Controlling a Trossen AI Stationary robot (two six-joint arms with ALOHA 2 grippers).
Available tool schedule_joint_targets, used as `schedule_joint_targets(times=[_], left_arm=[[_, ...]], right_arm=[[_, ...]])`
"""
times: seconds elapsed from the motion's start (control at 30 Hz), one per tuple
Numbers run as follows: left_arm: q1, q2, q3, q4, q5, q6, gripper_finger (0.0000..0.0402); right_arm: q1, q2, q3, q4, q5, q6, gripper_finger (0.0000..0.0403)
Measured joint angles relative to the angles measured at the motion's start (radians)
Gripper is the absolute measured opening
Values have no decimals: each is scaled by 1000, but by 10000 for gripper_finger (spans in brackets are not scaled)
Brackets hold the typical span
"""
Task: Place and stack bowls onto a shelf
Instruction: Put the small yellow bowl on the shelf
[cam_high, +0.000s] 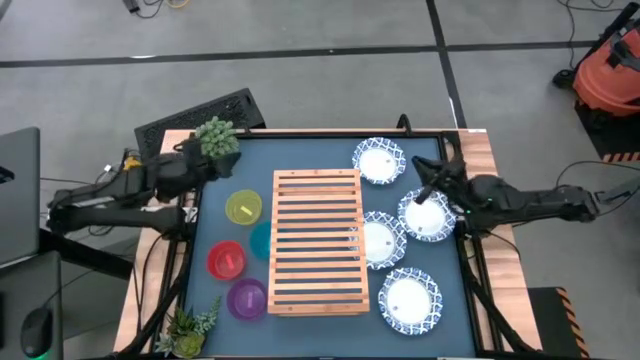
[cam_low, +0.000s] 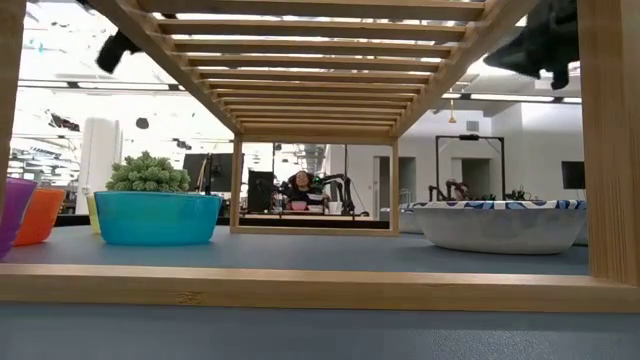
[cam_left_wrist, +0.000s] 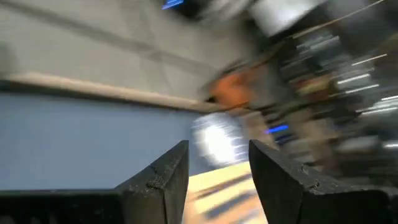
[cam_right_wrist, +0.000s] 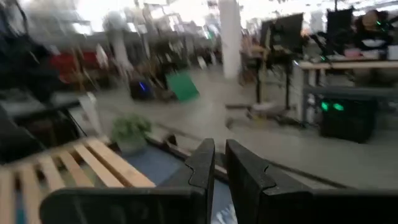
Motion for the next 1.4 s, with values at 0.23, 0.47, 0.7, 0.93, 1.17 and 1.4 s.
schedule_joint_targets(times=[0.23,0.47,0.7,0.93,1.17,1.4], left_arm=[[106,222,187,-356,159,89,157],[229,364,192,-535,428,276,193],[315,460,191,-610,517,515,232],[360,490,123,-566,559,654,236],[362,490,-64,-417,601,650,236],[362,490,-175,-340,543,604,236]], right_arm=[[-67,227,80,-46,-26,55,68],[-103,367,138,-70,-100,57,68],[-100,431,150,-68,-133,68,68],[-100,443,150,-80,-133,138,68],[-100,443,150,-87,-133,137,68],[-101,443,149,-87,-132,137,68]])
